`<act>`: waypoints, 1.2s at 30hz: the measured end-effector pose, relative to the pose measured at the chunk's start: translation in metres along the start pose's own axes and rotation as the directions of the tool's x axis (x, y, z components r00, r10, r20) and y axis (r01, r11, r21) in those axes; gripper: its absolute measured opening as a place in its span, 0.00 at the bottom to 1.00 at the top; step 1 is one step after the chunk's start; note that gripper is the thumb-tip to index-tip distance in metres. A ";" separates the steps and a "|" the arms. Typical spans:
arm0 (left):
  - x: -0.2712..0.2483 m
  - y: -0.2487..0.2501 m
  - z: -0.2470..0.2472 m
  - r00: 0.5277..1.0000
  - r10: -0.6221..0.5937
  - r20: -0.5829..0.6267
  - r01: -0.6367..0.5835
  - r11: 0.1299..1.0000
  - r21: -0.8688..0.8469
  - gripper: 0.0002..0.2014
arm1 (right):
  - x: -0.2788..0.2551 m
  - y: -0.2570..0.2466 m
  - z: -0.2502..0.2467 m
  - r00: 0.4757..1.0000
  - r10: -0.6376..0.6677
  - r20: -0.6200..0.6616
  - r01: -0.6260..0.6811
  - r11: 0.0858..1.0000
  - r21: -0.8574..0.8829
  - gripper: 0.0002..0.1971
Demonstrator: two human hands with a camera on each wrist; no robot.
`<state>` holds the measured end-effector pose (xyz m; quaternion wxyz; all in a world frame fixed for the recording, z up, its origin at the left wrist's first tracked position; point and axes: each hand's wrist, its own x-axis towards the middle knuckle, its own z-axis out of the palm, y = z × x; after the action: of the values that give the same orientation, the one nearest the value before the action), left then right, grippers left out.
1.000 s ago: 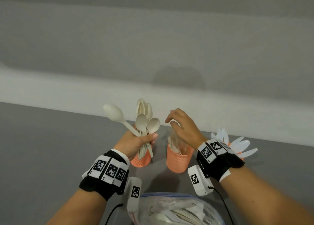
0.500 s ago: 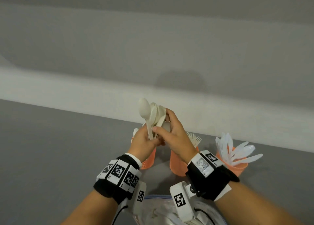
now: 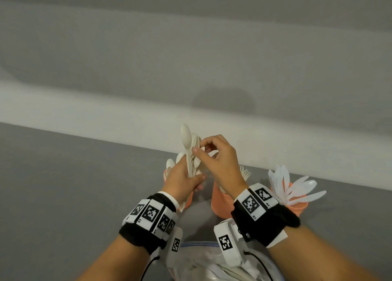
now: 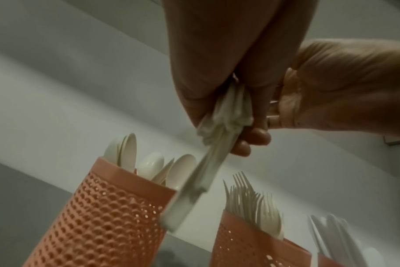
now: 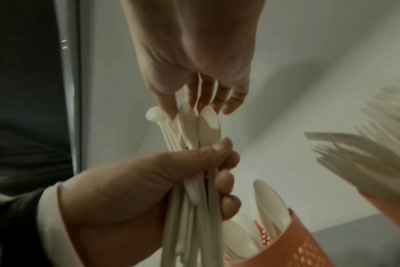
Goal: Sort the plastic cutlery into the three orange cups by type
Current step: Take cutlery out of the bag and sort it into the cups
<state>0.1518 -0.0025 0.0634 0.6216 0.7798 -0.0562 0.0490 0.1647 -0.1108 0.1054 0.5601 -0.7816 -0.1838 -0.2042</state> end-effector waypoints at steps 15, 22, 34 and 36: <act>0.001 -0.016 -0.002 0.995 -0.084 -0.053 0.081 0.996 -0.046 0.13 | 0.040 -0.025 -0.050 0.971 0.076 -0.227 -0.026 0.977 0.214 0.09; 0.004 -0.013 -0.014 0.997 -0.075 -0.006 0.070 0.948 -0.310 0.04 | 0.012 0.038 -0.083 0.981 0.039 -0.192 -0.081 0.973 -0.218 0.04; 0.003 -0.008 -0.015 0.999 -0.014 0.038 0.027 0.923 -0.383 0.07 | -0.011 0.027 -0.053 0.992 -0.080 0.101 0.113 0.916 -0.386 0.22; 0.002 -0.008 -0.013 0.998 0.020 0.060 0.000 0.952 -0.307 0.04 | -0.012 0.003 -0.033 0.949 0.042 0.312 0.048 0.960 -0.275 0.32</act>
<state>0.1549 0.0118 0.0593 0.7328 0.6747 -0.0864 0.0187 0.1525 -0.1433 0.1062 0.4075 -0.8749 -0.2413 -0.1013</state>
